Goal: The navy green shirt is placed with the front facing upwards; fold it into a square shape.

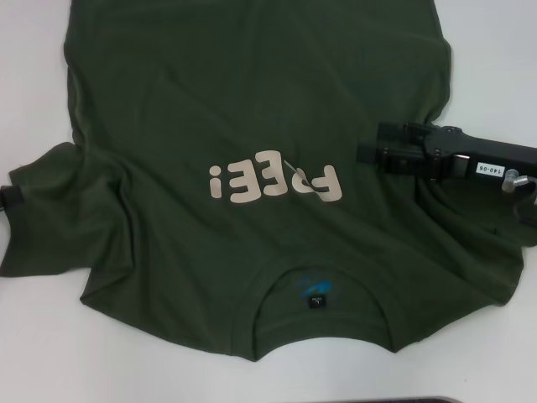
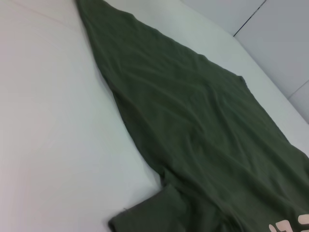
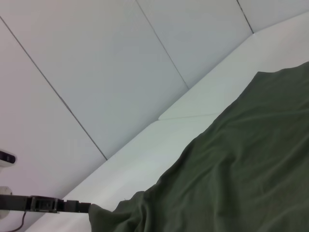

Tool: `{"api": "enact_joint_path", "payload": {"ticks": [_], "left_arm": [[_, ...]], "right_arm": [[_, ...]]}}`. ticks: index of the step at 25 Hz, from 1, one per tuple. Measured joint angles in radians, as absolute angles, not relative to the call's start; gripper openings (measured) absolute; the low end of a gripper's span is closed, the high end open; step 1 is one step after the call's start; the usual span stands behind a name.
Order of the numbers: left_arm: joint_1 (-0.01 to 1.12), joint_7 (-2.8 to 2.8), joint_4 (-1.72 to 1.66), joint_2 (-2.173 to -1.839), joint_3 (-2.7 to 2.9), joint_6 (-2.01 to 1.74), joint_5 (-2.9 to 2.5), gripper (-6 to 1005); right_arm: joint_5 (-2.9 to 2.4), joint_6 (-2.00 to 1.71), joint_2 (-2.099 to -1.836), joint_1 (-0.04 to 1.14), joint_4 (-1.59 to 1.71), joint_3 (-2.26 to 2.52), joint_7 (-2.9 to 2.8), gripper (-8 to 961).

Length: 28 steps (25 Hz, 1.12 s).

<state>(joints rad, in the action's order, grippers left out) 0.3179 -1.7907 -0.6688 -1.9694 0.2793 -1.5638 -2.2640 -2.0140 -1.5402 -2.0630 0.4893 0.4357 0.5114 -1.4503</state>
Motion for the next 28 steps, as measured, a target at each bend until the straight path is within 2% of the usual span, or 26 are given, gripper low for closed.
{"api": "enact_joint_path", "payload": {"ticks": [28], "left_arm": [[0.327, -1.777, -0.646, -1.983, 0.325, -1.505, -2.279, 720]], "right_arm": [[-2.014, -1.549, -2.06, 0.484, 0.443, 0.496, -1.466, 915]]}}
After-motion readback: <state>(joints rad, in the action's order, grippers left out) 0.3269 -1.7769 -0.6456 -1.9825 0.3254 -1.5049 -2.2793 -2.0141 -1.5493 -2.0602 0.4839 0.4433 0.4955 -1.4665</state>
